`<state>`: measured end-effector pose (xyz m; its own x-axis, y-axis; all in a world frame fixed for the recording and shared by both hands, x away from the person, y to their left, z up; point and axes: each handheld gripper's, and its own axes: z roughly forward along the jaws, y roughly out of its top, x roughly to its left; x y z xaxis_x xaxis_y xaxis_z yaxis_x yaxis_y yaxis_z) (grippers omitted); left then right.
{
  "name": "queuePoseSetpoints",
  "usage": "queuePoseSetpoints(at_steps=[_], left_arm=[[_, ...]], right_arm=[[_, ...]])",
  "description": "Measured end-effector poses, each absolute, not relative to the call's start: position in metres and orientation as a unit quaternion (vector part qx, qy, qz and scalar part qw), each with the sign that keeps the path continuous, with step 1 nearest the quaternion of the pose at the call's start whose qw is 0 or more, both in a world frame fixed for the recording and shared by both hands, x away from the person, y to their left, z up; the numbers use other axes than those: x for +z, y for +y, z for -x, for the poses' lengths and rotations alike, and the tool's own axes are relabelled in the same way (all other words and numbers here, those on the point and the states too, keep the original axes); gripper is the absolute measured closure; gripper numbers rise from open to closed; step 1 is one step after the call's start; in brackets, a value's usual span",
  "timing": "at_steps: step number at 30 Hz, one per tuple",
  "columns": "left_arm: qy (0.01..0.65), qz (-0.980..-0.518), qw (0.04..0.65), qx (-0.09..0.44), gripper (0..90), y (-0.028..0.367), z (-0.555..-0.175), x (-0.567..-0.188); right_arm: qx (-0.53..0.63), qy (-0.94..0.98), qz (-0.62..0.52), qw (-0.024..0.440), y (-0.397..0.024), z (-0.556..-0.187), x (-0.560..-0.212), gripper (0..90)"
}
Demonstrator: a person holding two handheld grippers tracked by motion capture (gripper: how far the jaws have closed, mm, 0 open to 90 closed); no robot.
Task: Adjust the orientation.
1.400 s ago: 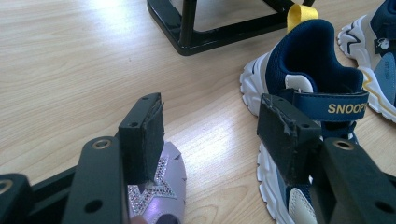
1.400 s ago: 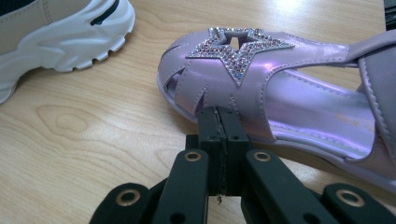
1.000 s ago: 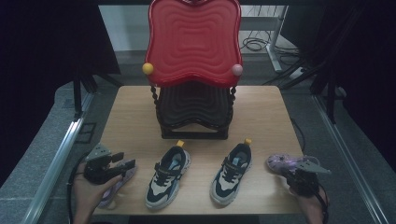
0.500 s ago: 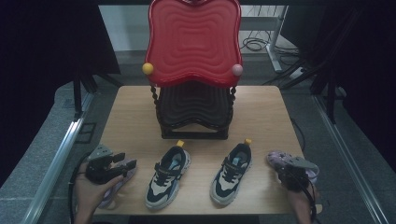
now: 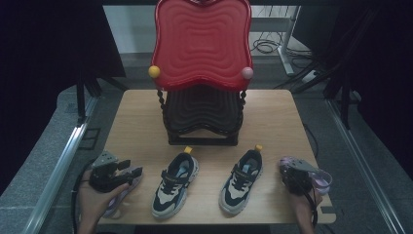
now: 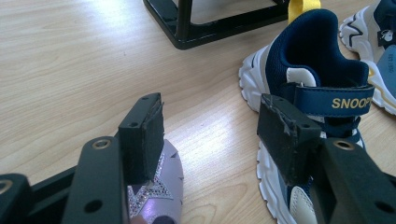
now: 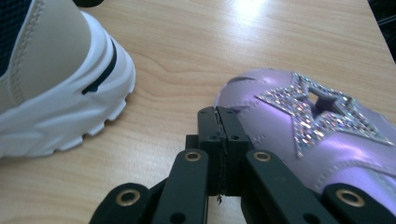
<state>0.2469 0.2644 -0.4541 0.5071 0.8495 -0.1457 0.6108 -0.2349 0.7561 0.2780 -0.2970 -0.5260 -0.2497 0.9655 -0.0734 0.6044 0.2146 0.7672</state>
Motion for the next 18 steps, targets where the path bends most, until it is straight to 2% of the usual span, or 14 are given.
queuePoseSetpoints(at_steps=[10, 18], left_arm=[[0.473, -0.772, 0.398, 0.148, 41.4, 0.264, -0.247, -0.455], [0.475, -0.768, 0.401, 0.152, 41.3, 0.269, -0.245, -0.452]], right_arm=[[0.308, 0.716, -0.546, 0.307, -0.291, -0.285, -0.530, 89.7], [0.356, 0.716, -0.527, 0.287, -0.290, -0.276, -0.519, 88.8]])
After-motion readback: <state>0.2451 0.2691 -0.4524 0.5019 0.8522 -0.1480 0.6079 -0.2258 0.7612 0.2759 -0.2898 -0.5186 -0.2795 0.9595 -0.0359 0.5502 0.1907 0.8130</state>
